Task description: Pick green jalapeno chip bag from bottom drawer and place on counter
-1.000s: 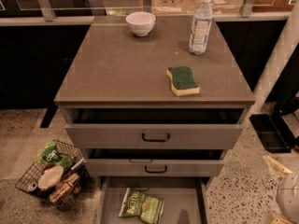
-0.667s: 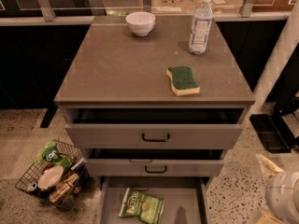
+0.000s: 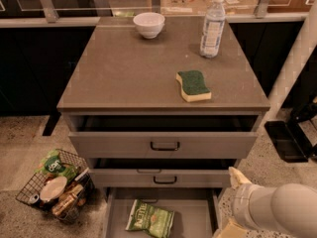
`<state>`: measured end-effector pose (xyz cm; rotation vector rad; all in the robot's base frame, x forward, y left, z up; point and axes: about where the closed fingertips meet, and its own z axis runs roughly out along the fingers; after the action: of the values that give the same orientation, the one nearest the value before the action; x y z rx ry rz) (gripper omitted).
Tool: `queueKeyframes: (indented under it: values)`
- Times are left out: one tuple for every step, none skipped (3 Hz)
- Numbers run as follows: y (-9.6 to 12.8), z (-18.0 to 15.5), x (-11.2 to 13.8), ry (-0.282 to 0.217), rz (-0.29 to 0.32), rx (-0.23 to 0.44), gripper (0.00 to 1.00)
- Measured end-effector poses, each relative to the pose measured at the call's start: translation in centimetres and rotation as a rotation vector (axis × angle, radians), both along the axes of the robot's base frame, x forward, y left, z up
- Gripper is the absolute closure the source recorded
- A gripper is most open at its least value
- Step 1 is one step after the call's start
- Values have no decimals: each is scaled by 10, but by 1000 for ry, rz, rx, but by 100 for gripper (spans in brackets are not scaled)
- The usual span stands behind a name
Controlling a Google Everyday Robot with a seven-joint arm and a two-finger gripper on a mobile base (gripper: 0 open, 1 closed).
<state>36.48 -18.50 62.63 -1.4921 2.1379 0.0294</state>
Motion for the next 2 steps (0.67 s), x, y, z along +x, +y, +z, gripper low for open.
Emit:
queueKeyframes:
  values:
    - [28,-45,13,-7,39,30,0]
    - [52,-86,21,-7,81,73,0]
